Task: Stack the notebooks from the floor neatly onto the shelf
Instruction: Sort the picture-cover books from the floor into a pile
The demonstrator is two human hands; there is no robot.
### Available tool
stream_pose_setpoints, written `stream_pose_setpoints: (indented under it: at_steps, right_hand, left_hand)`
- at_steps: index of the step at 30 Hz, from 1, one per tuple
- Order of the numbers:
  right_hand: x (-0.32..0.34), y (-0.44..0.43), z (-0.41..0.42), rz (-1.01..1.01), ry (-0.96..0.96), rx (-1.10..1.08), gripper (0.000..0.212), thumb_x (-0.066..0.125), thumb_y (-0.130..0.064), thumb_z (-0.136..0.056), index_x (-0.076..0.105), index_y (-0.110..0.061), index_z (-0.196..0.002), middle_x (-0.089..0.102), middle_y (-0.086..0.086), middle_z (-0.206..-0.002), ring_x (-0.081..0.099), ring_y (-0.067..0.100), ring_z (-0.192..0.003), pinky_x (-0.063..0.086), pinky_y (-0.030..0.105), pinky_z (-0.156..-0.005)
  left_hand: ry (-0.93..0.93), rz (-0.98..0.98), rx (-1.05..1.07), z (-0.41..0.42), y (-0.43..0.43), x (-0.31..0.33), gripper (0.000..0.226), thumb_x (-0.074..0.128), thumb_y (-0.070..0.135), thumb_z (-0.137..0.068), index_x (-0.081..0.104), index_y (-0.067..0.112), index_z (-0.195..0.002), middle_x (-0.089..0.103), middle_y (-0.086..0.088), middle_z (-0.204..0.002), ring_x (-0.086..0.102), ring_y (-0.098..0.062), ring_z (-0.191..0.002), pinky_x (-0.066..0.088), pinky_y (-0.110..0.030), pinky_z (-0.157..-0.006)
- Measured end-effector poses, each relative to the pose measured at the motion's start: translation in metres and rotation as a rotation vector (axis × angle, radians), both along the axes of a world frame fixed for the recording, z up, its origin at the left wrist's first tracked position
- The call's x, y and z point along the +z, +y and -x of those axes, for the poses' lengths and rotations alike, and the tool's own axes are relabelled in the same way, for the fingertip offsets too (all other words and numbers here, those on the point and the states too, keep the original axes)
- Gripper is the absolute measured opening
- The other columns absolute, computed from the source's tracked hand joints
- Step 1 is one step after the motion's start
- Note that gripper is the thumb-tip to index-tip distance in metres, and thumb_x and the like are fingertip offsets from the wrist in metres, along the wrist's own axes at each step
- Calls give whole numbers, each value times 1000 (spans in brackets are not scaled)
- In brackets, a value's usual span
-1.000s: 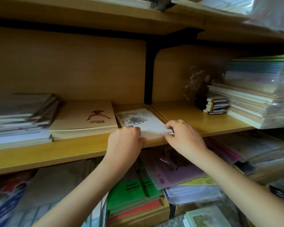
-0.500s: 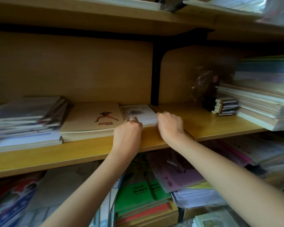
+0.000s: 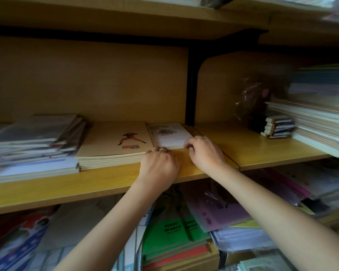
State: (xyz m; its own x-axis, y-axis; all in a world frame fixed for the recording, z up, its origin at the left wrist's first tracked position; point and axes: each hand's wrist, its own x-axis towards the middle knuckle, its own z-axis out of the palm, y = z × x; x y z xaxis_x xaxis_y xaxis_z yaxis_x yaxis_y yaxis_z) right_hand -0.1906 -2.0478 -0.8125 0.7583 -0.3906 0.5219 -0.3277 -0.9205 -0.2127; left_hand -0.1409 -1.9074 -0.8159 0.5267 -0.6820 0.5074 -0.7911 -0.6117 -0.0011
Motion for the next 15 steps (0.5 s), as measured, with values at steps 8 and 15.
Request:
stream_pose_setpoints:
  at_steps: [8, 15]
  right_hand:
    - [1, -4, 3, -152, 124, 153, 35, 40, -12, -97, 59, -24, -124, 48, -6, -134, 51, 14, -115, 44, 27, -93]
    - [-35, 19, 83, 158, -286, 330, 22, 50, -5, -86, 60, -10, -106, 57, 2, -106, 52, 17, -102, 41, 25, -89]
  left_hand:
    - [12, 26, -47, -2, 2, -2, 41, 28, 31, -99, 61, 11, -109, 62, -6, -112, 53, -22, -107, 41, -34, -90]
    - [-273, 114, -492, 29, 24, -26, 31, 40, 27, -92, 65, 11, -104, 64, -6, -105, 60, -24, -94, 49, -36, -77]
